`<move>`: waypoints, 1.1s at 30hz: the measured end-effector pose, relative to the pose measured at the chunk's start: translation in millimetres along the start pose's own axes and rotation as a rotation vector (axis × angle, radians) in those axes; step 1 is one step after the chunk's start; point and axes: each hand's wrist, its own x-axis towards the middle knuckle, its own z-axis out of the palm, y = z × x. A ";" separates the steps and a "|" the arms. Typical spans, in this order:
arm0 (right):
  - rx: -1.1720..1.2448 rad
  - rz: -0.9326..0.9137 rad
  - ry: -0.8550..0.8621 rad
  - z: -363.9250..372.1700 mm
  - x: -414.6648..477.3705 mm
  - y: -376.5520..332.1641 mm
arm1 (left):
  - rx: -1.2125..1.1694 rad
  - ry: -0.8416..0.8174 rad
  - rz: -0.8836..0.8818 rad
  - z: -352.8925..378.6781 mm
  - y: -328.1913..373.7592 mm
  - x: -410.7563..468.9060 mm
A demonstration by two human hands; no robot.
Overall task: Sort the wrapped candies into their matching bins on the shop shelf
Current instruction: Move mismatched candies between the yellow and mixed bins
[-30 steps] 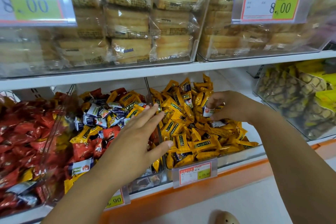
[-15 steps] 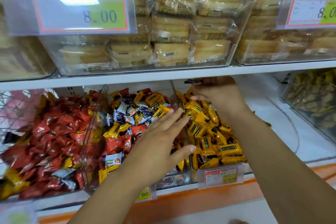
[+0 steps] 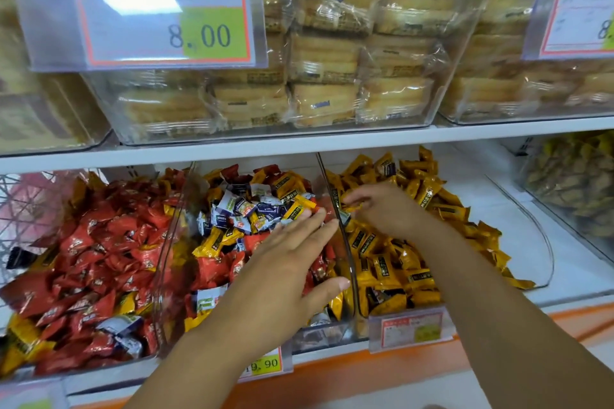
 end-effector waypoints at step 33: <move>0.168 0.127 0.443 -12.1 34.0 65.0 | -0.013 -0.030 -0.019 6.0 2.9 18.0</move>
